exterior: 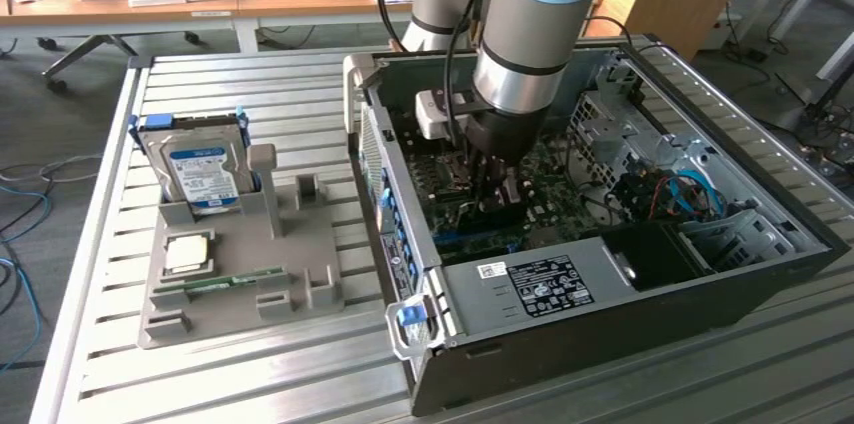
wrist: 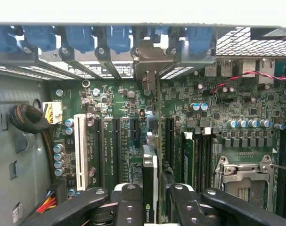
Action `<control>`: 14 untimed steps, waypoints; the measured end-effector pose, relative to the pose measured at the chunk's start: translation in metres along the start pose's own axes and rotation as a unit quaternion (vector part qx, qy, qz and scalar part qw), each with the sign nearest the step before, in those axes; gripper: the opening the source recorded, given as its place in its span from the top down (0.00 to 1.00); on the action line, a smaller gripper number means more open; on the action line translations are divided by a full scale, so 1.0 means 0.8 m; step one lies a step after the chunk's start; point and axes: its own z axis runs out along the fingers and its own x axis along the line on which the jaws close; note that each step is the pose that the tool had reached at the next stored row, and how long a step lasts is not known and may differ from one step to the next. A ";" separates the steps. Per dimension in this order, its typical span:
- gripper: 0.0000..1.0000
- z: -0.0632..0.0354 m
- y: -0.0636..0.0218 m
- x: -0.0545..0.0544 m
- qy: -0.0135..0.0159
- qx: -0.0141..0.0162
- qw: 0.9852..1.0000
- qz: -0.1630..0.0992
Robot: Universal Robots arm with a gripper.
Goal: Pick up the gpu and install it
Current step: 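Insert the gpu into the slot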
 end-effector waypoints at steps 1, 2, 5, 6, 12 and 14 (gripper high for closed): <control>0.73 0.000 0.000 0.000 0.000 0.002 1.000 0.000; 0.73 0.001 0.001 0.000 0.000 0.005 1.000 0.000; 0.73 0.002 0.001 0.000 0.000 0.010 1.000 0.000; 0.73 0.002 0.002 0.000 0.000 0.011 1.000 -0.001; 0.73 0.002 0.007 0.000 -0.001 0.013 1.000 -0.001; 0.73 0.002 0.009 0.000 0.000 0.013 1.000 -0.001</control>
